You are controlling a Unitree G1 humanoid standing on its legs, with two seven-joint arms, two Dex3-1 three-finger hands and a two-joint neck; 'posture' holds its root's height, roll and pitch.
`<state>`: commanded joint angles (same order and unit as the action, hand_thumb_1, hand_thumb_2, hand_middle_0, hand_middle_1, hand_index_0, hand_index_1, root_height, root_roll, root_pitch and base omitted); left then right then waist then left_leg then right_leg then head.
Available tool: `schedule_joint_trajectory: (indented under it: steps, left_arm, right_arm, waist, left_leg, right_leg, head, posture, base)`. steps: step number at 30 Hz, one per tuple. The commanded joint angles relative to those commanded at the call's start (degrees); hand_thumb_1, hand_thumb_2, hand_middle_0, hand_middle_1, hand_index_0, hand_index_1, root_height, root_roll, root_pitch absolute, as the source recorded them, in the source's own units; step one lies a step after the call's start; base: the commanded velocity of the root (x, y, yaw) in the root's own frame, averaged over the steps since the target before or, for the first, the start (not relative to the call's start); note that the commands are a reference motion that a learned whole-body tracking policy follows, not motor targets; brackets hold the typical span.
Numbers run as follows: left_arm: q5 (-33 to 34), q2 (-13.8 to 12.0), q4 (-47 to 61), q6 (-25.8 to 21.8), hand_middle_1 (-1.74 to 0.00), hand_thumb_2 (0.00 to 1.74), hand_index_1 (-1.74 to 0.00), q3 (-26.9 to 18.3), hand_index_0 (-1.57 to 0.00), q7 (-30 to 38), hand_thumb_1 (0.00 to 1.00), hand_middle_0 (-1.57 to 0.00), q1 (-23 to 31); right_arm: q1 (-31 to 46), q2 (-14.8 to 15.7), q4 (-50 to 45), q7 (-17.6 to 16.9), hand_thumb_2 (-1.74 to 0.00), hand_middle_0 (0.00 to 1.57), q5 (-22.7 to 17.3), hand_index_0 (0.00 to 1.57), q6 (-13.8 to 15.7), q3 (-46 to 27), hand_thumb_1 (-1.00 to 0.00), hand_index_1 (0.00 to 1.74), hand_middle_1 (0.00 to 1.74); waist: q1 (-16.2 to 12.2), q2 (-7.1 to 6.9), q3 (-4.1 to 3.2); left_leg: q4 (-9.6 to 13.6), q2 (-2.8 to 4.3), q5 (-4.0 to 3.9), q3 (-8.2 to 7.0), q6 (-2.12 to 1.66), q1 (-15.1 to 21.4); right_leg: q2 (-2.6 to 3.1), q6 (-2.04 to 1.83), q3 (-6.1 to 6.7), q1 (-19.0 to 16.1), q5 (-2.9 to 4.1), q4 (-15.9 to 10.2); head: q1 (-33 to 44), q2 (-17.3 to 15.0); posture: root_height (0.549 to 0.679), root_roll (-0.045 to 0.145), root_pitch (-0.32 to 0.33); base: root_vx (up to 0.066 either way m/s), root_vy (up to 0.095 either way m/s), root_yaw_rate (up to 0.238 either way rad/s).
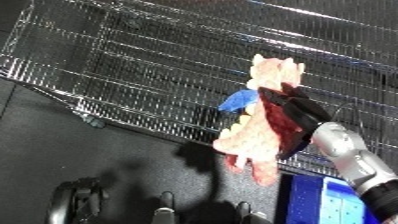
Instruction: Pick up the object and place it into the box
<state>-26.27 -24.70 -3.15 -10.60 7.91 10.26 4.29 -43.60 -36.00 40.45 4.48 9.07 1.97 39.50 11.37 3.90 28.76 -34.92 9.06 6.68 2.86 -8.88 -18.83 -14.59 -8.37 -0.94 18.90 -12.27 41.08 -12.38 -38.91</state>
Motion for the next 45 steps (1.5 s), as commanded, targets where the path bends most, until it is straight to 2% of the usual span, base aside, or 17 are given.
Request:
schedule_joint_trajectory:
  steps: [2,9,20,26,34,45]
  left_arm:
    - [-0.1,0.0,0.2,-0.1,-1.74,1.74,-1.74,0.2,-1.57,0.1,1.00,-1.57,-0.3]
    - [-0.3,0.2,1.0,-0.3,-1.74,1.74,-1.74,0.2,-1.57,0.7,1.00,-1.57,-1.2]
    - [-0.2,1.0,0.5,-0.4,-1.74,1.74,-1.74,-1.2,-1.57,1.6,1.00,-1.57,-1.3]
    - [-0.8,0.9,0.0,-0.1,-1.74,1.74,-1.74,-1.1,-1.57,1.3,1.00,-1.57,-1.6]
    - [-1.7,0.9,-0.9,0.3,-1.74,1.74,-1.74,-1.3,-1.57,0.9,1.00,-1.57,-2.0]
    - [-1.0,1.8,-1.5,1.5,-1.74,1.74,-1.74,-3.3,-1.57,1.3,1.00,-1.57,-1.5]
  right_arm:
    - [-0.8,0.9,2.2,-0.2,0.00,0.00,0.4,0.00,-0.5,0.3,0.00,0.00,0.00]
    - [-3.5,4.8,9.3,-1.2,-0.61,0.55,0.6,0.55,0.6,1.0,-0.35,0.61,0.61]
    - [-3.7,7.4,9.5,-2.6,-1.57,1.41,-0.1,1.41,1.0,-0.5,-0.90,1.57,1.57]
    - [-3.4,7.0,8.9,-3.6,-1.57,1.41,-1.7,1.41,0.5,-2.2,-0.90,1.57,1.57]
    - [-1.5,4.1,1.6,-5.3,-1.57,1.41,-4.6,1.41,0.2,-6.4,-0.90,1.57,1.57]
    - [9.2,-1.3,-17.2,-11.1,-1.57,1.41,-11.1,1.41,1.0,-21.9,-0.90,1.57,1.57]
  waist:
    - [0.2,0.19,0.37]
    - [0.5,0.55,1.02]
    - [-0.7,0.30,0.97]
    - [-1.3,0.16,0.60]
    - [-2.3,-0.09,-0.13]
    - [-5.8,-0.44,-1.59]
  left_leg:
    - [-0.3,-0.03,0.06,0.09,0.03,-0.5]
    - [-0.5,0.04,0.21,0.11,0.14,-1.0]
    - [0.1,0.60,0.58,-0.67,0.16,0.0]
    - [0.6,0.77,0.56,-0.92,0.06,0.7]
    - [0.8,0.92,0.56,-1.19,0.06,1.5]
    - [1.1,1.45,0.82,-2.13,0.27,3.3]
  right_leg:
    - [-0.01,0.00,0.04,0.5,0.07,0.2]
    - [0.00,0.00,0.06,1.2,-0.13,0.5]
    - [0.17,0.13,0.28,0.9,-0.79,0.5]
    - [0.18,0.18,0.38,0.5,-1.26,0.5]
    - [0.10,0.19,0.52,0.2,-1.67,1.0]
    - [-0.03,0.28,1.16,-0.7,-2.27,1.3]
  head:
    - [-0.7,0.4]
    - [-1.1,1.6]
    - [-1.0,2.7]
    - [-1.4,2.6]
    - [-2.9,2.9]
    - [-5.8,5.9]
  posture:
    - [0.634,0.036,-0.103]
    - [0.633,0.034,-0.094]
    - [0.633,0.036,-0.093]
    - [0.633,0.038,-0.095]
    - [0.633,0.041,-0.103]
    - [0.631,0.047,-0.124]
  base:
    - [-0.004,0.001,0.009]
    - [0.007,0.000,0.008]
    - [0.013,-0.001,-0.044]
    - [0.002,-0.016,-0.026]
    - [-0.003,-0.021,-0.024]
    - [-0.003,-0.019,-0.038]
